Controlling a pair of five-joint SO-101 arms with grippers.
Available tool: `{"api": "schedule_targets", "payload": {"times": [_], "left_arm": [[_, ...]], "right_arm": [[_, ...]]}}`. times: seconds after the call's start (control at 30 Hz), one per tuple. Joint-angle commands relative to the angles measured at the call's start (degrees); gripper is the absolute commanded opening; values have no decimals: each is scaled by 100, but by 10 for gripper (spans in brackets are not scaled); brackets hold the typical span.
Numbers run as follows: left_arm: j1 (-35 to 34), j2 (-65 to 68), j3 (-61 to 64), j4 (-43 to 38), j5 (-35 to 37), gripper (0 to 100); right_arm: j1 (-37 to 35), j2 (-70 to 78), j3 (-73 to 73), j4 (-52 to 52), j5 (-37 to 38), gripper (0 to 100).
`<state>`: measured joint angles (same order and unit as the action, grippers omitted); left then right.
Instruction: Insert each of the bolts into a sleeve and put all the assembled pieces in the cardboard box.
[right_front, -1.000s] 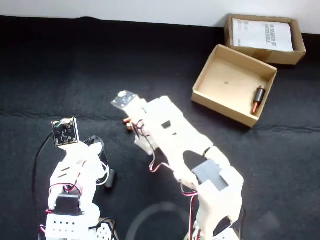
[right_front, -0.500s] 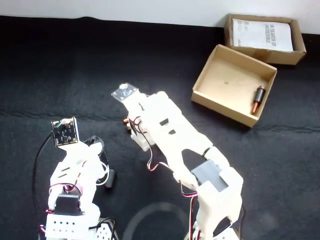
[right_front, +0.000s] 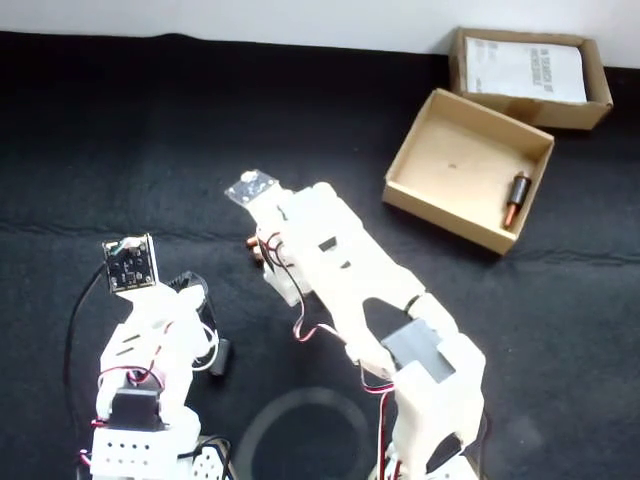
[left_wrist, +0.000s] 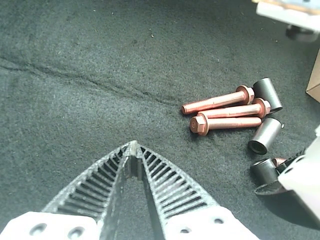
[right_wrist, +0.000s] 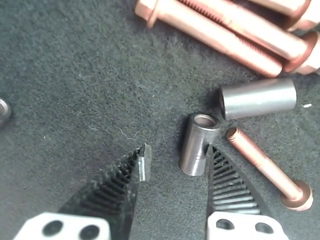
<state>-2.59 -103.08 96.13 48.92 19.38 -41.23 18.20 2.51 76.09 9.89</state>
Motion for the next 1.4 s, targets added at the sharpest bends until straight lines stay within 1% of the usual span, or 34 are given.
{"api": "schedule_targets", "payload": {"times": [0.0,0.13,0.33,0.8,0.87,0.93,0.97,1.07,1.2,1.37], "left_arm": [[-66,-48,101,0,-26,12],[-66,-48,101,9,-26,12],[-66,-48,101,9,-26,12],[-66,-48,101,9,-26,12],[-66,-48,101,9,-26,11],[-66,-48,101,9,-26,11],[-66,-48,101,9,-26,11],[-66,-48,101,9,-26,11],[-66,-48,101,9,-26,11],[-66,-48,101,0,-26,11]], "right_arm": [[92,13,-84,-154,-18,159],[224,154,180,-409,-18,159],[233,303,242,-558,-9,159],[242,971,136,-576,-18,155],[242,989,-22,-532,-18,132],[295,963,-154,-523,-18,59],[347,954,-242,-497,-18,37],[418,963,-716,-66,-18,42],[593,954,-1604,778,-9,42],[822,945,-3213,1991,-9,42]]}}
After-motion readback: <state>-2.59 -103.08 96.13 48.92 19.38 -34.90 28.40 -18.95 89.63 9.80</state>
